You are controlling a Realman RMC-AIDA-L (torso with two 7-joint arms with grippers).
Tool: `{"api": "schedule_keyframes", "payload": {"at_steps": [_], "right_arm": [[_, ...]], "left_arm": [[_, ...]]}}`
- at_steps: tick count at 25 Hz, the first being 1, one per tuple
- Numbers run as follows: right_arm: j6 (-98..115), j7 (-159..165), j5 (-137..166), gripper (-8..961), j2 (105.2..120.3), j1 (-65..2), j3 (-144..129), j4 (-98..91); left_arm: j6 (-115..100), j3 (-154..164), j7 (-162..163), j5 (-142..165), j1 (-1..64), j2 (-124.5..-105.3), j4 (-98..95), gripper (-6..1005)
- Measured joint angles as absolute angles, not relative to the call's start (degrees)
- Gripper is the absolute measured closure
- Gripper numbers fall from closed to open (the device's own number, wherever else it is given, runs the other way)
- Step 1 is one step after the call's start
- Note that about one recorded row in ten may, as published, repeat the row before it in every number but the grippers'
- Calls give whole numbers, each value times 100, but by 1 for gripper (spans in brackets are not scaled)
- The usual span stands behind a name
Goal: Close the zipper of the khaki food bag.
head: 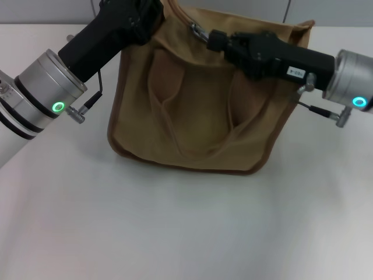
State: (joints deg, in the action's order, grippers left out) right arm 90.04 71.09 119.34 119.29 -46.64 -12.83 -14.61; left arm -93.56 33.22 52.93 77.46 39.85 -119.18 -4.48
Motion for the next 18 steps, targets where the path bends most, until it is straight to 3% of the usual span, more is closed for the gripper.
{"api": "schedule_keyframes", "payload": {"at_steps": [18], "right_arm": [[9461,7323,11905,952,11917,-3700,-1219,-1806]], "left_arm": [[-9365,3313,5344,7671,3846,-11918,-490,978]]}}
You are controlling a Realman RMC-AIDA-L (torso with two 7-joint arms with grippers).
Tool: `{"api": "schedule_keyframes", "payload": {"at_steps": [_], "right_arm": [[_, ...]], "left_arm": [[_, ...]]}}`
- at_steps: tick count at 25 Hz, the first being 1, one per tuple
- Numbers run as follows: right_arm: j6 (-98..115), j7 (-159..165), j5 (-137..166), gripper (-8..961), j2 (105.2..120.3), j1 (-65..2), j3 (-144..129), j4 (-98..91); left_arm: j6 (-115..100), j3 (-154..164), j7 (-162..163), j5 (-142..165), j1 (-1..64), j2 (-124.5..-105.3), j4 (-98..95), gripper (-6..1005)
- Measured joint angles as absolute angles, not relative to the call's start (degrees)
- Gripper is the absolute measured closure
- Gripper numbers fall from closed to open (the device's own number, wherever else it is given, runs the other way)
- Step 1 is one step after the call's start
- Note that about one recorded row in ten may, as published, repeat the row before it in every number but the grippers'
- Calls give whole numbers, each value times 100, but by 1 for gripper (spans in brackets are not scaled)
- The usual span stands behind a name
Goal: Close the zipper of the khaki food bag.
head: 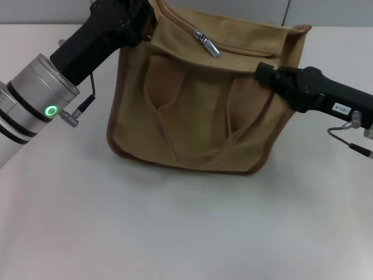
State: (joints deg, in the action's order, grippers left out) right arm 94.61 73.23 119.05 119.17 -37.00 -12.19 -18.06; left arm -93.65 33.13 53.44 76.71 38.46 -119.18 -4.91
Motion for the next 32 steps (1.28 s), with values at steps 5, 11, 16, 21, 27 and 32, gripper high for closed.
{"api": "schedule_keyframes", "payload": {"at_steps": [5,11,16,21,27,32], "right_arm": [[9713,7284,11461,949,11925,-3705,-1266,-1846],[9689,7288,11405,922,11931,-4172,-1462,-1845],[9305,7307,11392,865,11947,-4477,-1989,-1823],[9046,7320,11387,689,11952,-4506,-2126,-1816],[9035,7346,11300,578,11945,-4451,-2098,-1841],[9061,7377,11232,503,11939,-4447,-2100,-1891]], "left_arm": [[-9364,3313,5323,7670,3846,-11918,-456,978],[-9368,3313,5330,7669,3871,-11917,-448,978],[-9417,3314,5345,7671,3957,-11918,-448,978],[-9427,3314,5351,7674,4008,-11918,-448,978],[-9412,3313,5353,7674,4046,-11918,-453,978],[-9379,3313,5353,7674,4094,-11918,-457,978]]}}
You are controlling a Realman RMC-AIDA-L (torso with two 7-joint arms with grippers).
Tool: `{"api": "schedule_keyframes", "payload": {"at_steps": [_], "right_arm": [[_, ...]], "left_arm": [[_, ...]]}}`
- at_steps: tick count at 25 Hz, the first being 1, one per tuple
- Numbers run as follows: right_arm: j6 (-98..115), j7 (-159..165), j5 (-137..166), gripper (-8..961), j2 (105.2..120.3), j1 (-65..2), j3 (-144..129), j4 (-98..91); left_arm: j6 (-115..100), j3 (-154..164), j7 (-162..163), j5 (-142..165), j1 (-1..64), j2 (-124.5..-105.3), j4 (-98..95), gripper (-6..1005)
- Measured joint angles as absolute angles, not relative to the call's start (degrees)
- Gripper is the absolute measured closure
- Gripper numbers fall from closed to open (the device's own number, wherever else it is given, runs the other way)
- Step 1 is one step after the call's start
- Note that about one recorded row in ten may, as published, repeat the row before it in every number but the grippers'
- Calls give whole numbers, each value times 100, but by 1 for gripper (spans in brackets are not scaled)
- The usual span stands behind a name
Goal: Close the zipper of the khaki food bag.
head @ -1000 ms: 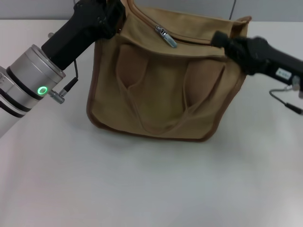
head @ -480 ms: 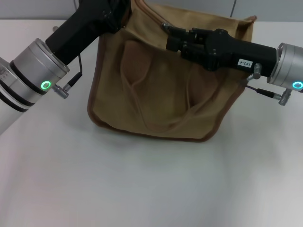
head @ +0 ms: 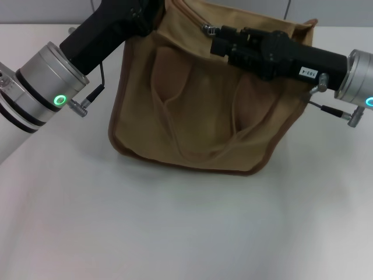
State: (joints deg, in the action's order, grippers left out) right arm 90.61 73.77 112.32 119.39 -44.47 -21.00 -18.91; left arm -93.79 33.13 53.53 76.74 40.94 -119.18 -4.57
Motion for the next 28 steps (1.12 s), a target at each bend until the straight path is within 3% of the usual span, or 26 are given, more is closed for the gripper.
{"api": "schedule_keyframes", "payload": {"at_steps": [28], "right_arm": [[8854,6976,11163,513,11950,-4480,-2809,-2487]], "left_arm": [[-9368,3313,5351,7673,4116,-11918,-449,978]]}}
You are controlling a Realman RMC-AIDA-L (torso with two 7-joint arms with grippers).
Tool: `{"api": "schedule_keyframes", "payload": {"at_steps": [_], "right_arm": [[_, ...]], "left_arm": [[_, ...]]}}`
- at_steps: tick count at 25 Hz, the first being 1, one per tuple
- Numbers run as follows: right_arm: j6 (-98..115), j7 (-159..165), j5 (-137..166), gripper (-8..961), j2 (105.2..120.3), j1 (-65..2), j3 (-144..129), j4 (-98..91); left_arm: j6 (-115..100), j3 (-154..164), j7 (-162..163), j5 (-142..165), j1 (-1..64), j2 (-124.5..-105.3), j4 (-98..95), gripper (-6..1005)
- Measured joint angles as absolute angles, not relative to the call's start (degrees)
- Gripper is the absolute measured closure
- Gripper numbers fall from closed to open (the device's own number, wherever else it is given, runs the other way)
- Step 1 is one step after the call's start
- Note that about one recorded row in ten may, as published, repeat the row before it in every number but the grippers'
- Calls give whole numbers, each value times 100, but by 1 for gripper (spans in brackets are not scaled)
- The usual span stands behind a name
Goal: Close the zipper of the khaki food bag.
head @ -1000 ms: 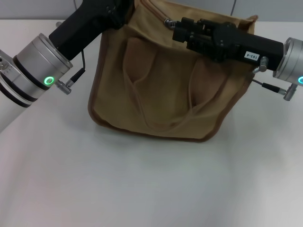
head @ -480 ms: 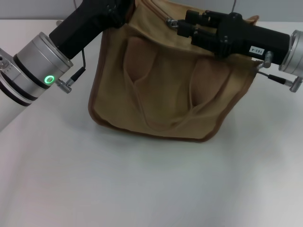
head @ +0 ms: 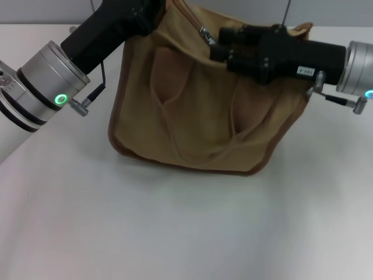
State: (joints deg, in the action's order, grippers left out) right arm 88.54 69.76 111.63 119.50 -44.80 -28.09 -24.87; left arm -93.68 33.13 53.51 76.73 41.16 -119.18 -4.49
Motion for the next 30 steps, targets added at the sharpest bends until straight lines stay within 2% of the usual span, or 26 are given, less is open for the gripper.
{"api": "schedule_keyframes", "payload": {"at_steps": [8,19,30], "right_arm": [[8991,7006,11129,513,11962,-4500,-2920,-2442],[8876,7056,11012,665,11963,-4485,-2945,-2394],[8862,7970,11007,666,11961,-4590,-3348,-2360]], "left_arm": [[-9369,3313,5351,7672,4092,-11918,-448,978],[-9370,3313,5353,7672,4090,-11918,-448,978],[-9368,3314,5350,7674,4110,-11918,-447,978]]}}
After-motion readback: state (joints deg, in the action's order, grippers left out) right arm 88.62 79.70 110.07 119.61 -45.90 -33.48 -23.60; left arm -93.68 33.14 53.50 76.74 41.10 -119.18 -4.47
